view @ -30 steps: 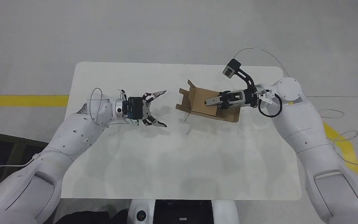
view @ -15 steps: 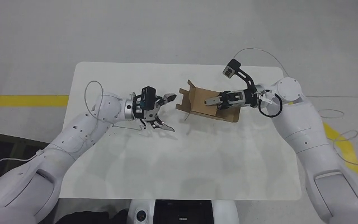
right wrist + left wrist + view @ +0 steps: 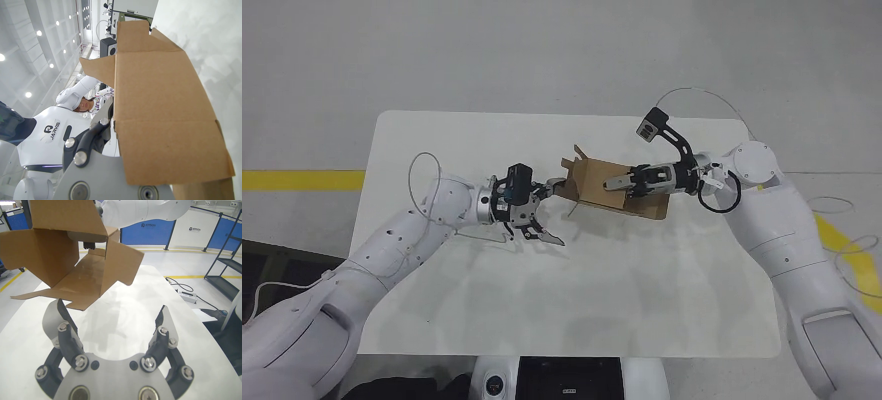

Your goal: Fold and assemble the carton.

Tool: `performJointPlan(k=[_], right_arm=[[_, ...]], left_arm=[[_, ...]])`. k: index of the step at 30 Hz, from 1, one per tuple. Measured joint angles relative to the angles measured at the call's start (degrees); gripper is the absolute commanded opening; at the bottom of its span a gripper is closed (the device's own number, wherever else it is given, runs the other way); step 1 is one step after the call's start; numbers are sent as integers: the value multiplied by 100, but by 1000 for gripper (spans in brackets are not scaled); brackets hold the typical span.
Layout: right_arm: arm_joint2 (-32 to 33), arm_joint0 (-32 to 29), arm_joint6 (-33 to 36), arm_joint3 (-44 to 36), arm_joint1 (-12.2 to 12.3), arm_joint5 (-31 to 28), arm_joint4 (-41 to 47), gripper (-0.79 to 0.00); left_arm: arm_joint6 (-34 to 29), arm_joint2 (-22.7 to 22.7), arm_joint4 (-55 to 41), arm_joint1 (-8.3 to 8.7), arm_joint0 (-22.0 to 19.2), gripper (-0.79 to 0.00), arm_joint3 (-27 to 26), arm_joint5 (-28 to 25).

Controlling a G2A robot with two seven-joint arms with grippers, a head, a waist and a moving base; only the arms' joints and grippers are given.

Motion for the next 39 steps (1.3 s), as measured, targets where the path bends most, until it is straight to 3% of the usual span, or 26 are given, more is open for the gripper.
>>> performJointPlan(k=[8,22,39], right_arm=[[138,-171,-40,-222,43,98,-55,-785],[264,-236,-50,-372,62,178,-117,-785],[246,-213,-17,-327,23,193,-184,-785]], left_arm=[[-5,36,29,-142,-93,0,148,-5],[-57,-199,-441,-202,-75,0,567,-57],[-155,-152,307,-235,-115,0,189,-154]])
